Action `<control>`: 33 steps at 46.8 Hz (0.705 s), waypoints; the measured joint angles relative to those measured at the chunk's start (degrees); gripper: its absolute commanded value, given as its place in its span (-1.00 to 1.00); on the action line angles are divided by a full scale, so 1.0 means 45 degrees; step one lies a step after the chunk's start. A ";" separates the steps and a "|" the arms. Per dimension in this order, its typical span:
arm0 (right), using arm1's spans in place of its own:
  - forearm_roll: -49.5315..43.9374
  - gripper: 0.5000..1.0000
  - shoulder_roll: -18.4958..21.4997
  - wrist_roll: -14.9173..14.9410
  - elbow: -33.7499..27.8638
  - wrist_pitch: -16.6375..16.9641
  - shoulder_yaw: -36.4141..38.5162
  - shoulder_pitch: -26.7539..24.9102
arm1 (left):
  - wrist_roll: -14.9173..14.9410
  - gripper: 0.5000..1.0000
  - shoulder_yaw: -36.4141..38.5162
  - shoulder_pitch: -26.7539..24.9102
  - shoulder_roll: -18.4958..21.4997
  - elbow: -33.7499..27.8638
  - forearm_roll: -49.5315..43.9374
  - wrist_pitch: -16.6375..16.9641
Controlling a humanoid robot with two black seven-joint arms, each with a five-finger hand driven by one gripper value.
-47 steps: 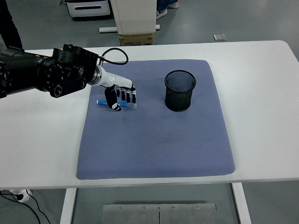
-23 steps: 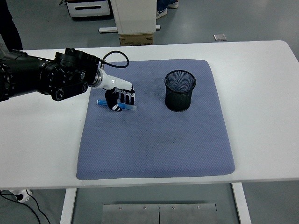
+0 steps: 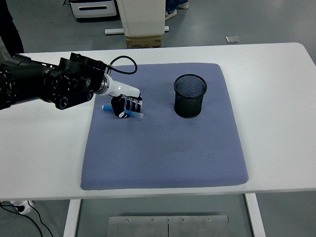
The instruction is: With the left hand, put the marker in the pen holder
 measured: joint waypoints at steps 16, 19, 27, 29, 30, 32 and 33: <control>0.0000 1.00 0.0000 -0.0001 -0.0001 0.0000 0.0000 -0.0008 | -0.0017 -1.00 -0.0001 0.0000 0.0015 0.0000 0.0017 0.0082; 0.0000 1.00 0.0000 -0.0001 -0.0001 0.0000 0.0000 -0.0009 | -0.0017 -1.00 -0.0003 0.0000 0.0016 0.0000 0.0017 0.0063; 0.0000 1.00 0.0000 -0.0001 -0.0002 0.0000 0.0000 -0.0010 | -0.0047 -1.00 -0.0018 -0.0003 0.0053 0.0000 0.0006 0.0025; 0.0000 1.00 0.0000 -0.0001 -0.0006 0.0000 0.0000 -0.0010 | -0.0058 -1.00 -0.0035 -0.0022 0.0066 0.0000 0.0003 0.0023; 0.0000 1.00 0.0000 -0.0001 -0.0006 0.0000 0.0001 -0.0009 | -0.0066 -1.00 -0.0046 -0.0030 0.0074 0.0000 0.0002 0.0023; 0.0000 1.00 0.0000 0.0000 -0.0005 0.0000 0.0000 -0.0007 | -0.0084 -1.00 -0.0065 -0.0051 0.0093 -0.0001 -0.0011 0.0013; 0.0000 1.00 0.0000 0.0000 -0.0005 0.0000 0.0000 -0.0007 | -0.0088 -1.00 -0.0073 -0.0066 0.0096 -0.0001 -0.0016 0.0009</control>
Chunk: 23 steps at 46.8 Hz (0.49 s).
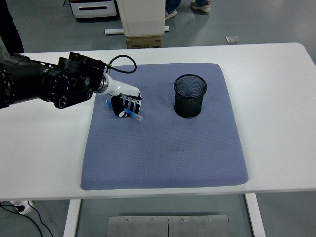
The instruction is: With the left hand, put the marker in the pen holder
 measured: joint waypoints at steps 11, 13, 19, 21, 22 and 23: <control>0.0000 1.00 0.0000 0.0001 0.0003 0.0000 0.0000 -0.0003 | -0.0070 -1.00 -0.0360 -0.0219 0.0118 -0.0001 -0.0181 -0.0087; 0.0000 1.00 0.0000 -0.0001 0.0002 0.0000 0.0000 -0.0004 | -0.0080 -1.00 -0.0419 -0.0254 0.0134 -0.0001 -0.0184 -0.0106; 0.0000 1.00 0.0000 -0.0001 0.0004 0.0000 0.0000 -0.0004 | -0.0122 -1.00 -0.0491 -0.0492 0.0205 -0.0001 -0.0256 -0.0121; 0.0000 1.00 0.0000 0.0000 0.0004 0.0000 0.0001 -0.0004 | -0.0127 -1.00 -0.0580 -0.0578 0.0295 -0.0001 -0.0356 -0.0122; 0.0000 1.00 0.0000 -0.0001 0.0003 0.0000 0.0001 -0.0004 | -0.0128 -1.00 -0.0627 -0.0630 0.0345 -0.0001 -0.0397 -0.0122; 0.0000 1.00 0.0000 0.0000 0.0003 0.0000 0.0000 -0.0004 | -0.0135 -1.00 -0.0669 -0.0674 0.0391 -0.0001 -0.0425 -0.0122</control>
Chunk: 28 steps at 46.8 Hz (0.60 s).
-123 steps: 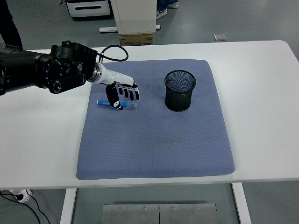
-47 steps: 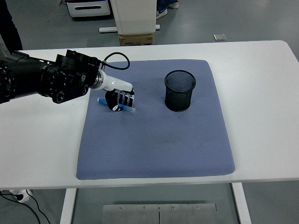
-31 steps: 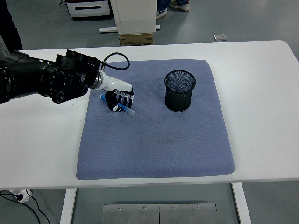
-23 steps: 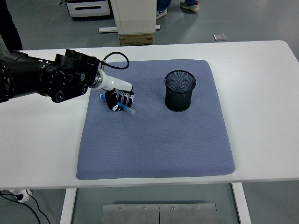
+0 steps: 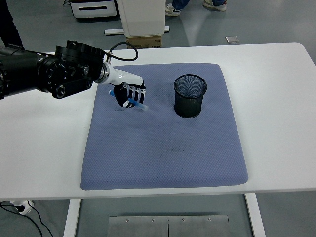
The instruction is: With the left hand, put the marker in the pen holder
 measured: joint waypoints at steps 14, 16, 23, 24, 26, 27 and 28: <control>0.0000 1.00 0.0000 -0.0002 0.0002 0.0000 0.0000 -0.0001 | -0.0008 -1.00 -0.0827 -0.0867 0.0298 0.0003 -0.0985 -0.0238; 0.0000 1.00 0.0000 0.0001 0.0000 0.0000 0.0000 0.0004 | -0.0011 -1.00 -0.1062 -0.0903 0.0340 0.0000 -0.1103 -0.0277; 0.0000 1.00 0.0000 0.0000 -0.0003 0.0000 0.0000 0.0004 | -0.0009 -1.00 -0.1629 -0.0915 0.0264 0.0001 -0.1148 -0.0294; 0.0000 1.00 0.0000 -0.0002 -0.0003 0.0000 0.0000 0.0001 | -0.0009 -1.00 -0.1698 -0.0910 0.0247 0.0001 -0.1156 -0.0293; 0.0000 1.00 0.0000 0.0001 -0.0001 0.0000 -0.0001 0.0002 | -0.0009 -1.00 -0.1875 -0.0877 0.0221 0.0001 -0.1162 -0.0286; 0.0000 1.00 0.0000 0.0000 -0.0001 0.0000 0.0000 0.0001 | -0.0008 -1.00 -0.1971 -0.0866 0.0207 0.0001 -0.1162 -0.0286; 0.0000 1.00 0.0000 -0.0001 -0.0002 0.0000 0.0000 0.0001 | -0.0009 -1.00 -0.2092 -0.0853 0.0199 0.0001 -0.1166 -0.0283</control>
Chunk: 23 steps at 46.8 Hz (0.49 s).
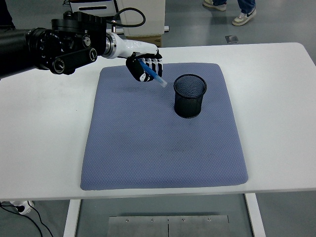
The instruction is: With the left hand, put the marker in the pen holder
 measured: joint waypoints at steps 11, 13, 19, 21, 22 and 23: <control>0.0000 1.00 0.0000 0.0001 0.0001 0.0000 0.0000 0.0004 | 0.0017 -1.00 -0.0774 0.0066 -0.0441 0.0000 -0.0339 0.0013; 0.0000 1.00 0.0000 0.0000 0.0001 0.0000 -0.0001 0.0003 | 0.0020 -1.00 -0.0775 0.0083 -0.0495 0.0011 -0.0375 0.0013; 0.0000 1.00 0.0000 0.0000 0.0003 0.0000 0.0000 -0.0001 | 0.0020 -1.00 -0.0813 0.0185 -0.0532 0.0020 -0.0489 0.0047; 0.0000 1.00 0.0000 0.0000 0.0004 0.0000 0.0000 0.0006 | 0.0020 -1.00 -0.0891 0.0191 -0.0538 0.0021 -0.0615 0.0079; 0.0000 1.00 0.0000 0.0001 0.0005 0.0000 0.0000 0.0012 | 0.0020 -1.00 -0.0919 0.0190 -0.0546 0.0023 -0.0654 0.0085; 0.0000 1.00 0.0000 0.0001 0.0005 0.0000 0.0000 0.0014 | 0.0021 -1.00 -0.0963 0.0191 -0.0555 0.0023 -0.0703 0.0086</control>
